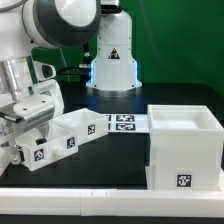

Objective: Assemble drawer

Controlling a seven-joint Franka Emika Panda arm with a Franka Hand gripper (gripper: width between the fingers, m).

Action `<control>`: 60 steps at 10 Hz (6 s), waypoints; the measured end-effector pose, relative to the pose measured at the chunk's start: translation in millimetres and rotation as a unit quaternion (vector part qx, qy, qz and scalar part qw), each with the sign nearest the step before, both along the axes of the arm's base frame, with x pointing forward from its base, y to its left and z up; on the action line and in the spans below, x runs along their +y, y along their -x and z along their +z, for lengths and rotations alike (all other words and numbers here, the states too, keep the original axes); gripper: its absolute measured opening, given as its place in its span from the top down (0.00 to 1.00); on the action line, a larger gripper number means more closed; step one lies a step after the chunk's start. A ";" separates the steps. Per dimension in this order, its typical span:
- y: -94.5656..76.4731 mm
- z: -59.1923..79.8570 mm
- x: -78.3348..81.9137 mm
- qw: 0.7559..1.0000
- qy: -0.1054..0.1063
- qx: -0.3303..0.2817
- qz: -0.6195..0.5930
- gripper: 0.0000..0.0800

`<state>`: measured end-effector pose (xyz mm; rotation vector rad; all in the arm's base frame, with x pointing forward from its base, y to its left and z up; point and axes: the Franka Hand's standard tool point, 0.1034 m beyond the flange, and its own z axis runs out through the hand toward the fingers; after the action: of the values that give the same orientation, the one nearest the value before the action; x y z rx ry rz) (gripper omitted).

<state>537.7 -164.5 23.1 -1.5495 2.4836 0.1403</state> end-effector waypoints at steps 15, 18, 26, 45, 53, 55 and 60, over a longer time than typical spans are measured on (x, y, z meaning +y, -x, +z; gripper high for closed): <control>-12.2 33.3 91.7 0.993 -0.009 0.000 0.120 0.95; -12.2 32.5 92.1 0.999 -0.017 0.015 0.049 0.95; -39.8 47.3 108.3 1.000 -0.013 0.015 0.015 0.95; -37.1 60.4 104.4 0.342 0.136 -0.148 0.918 0.95; 0.8 37.0 73.3 -0.036 0.138 -0.091 0.985 0.95; 5.3 30.4 81.3 -0.141 0.109 -0.074 0.981 0.95; 3.0 28.5 77.8 -0.246 0.130 -0.035 0.960 0.95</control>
Offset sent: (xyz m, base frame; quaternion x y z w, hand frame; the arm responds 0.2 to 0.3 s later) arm 0.0000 0.0000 0.0000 0.0000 0.0000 0.0000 1.0000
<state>534.7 -86.7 51.6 2.0424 2.0845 0.1120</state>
